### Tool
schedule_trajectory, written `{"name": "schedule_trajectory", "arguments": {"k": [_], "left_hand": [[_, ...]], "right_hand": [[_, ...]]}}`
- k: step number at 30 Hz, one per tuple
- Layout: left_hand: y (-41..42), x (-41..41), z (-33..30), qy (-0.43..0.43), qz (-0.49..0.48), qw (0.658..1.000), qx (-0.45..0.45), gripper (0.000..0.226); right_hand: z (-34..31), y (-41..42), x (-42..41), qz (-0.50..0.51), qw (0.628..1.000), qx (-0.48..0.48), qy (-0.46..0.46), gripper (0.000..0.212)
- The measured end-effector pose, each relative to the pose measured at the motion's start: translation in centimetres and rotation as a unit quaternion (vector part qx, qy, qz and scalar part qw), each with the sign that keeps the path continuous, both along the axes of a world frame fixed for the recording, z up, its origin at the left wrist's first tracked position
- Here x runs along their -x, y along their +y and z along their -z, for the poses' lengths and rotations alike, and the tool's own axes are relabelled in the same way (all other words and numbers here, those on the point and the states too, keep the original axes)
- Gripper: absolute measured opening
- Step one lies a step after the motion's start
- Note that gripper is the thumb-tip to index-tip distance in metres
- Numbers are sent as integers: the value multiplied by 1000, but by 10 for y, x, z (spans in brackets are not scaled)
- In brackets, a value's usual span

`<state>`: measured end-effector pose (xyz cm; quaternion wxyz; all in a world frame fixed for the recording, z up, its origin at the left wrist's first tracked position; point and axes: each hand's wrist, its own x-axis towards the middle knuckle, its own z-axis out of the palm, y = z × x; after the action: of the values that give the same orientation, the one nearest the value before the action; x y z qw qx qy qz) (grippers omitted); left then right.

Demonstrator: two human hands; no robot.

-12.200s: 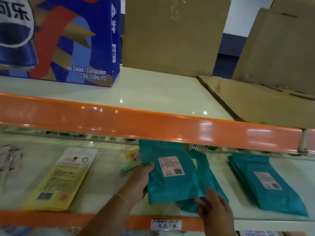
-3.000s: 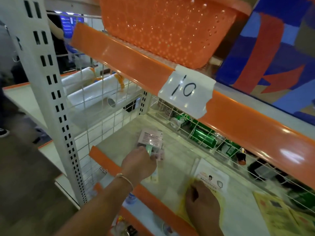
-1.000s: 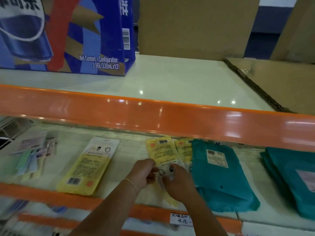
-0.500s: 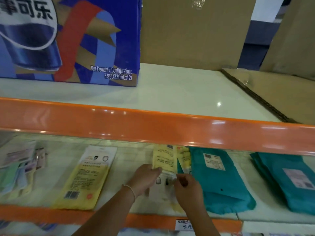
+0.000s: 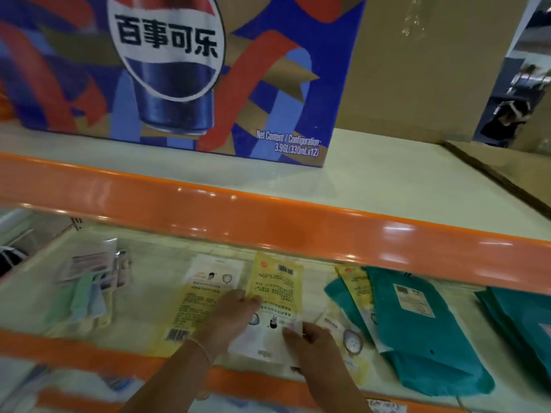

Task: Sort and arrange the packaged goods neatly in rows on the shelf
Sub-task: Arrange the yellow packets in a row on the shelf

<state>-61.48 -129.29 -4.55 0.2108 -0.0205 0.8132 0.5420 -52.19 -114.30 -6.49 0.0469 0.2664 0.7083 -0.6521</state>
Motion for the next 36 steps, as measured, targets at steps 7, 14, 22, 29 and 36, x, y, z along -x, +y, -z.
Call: {"name": "schedule_trajectory", "arguments": {"k": [7,14,22,29,36], "left_hand": [[-67,10,-7,112,-4,986,126,39],[-93,20,-6,123,-29,965,229,26],[-107,21,17,200,-19,925,323,43],[-113,14,22,226,-38,893,388,50],[-95,18,7,202,-63,876,434,69]], "right_hand": [[-5,-61,25,-12,1000,7,20,18],[-4,-90,44,-36,998,-25,49,39],[5,-108,44,-54,972,-226,43,27],[4,-113,36,-79,949,-296,68,47],[0,-98,26,-74,945,-311,62,40]]}}
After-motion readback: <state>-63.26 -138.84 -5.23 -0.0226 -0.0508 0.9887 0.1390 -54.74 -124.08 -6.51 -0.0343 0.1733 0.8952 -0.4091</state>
